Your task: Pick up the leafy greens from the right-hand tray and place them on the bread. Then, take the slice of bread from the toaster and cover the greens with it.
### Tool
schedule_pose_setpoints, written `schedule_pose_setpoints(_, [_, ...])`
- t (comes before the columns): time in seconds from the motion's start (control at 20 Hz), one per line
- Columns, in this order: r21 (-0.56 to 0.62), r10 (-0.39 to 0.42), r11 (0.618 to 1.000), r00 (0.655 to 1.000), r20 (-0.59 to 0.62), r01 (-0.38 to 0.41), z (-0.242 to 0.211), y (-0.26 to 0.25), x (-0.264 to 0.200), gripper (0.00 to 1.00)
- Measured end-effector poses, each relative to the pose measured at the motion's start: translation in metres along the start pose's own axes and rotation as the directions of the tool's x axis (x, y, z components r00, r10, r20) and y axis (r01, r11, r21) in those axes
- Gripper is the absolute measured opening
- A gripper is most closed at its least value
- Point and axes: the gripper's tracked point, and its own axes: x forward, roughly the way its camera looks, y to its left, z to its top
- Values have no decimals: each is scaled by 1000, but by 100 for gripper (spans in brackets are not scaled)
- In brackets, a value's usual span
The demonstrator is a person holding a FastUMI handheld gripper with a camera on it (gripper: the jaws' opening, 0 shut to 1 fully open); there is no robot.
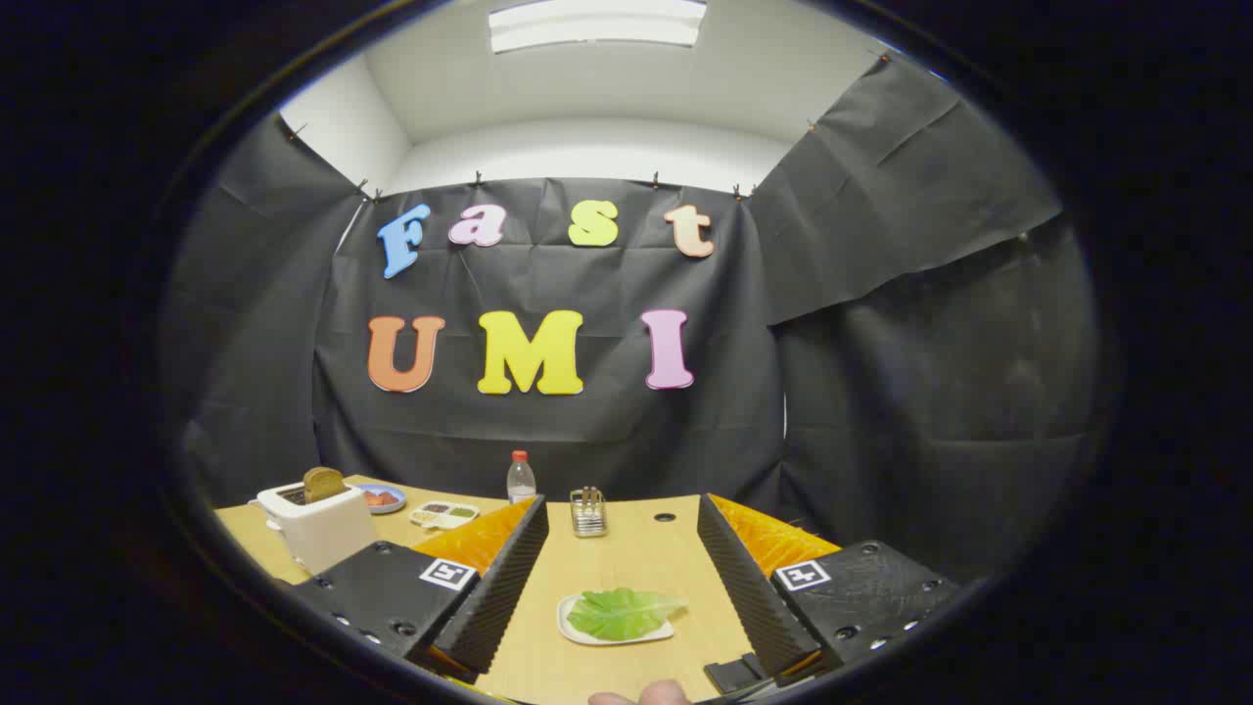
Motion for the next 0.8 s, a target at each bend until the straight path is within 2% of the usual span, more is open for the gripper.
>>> schedule_pose_setpoints(0.8, [-15, 11, 1000, 1000, -8, -12, -1, 11, 2, 95])
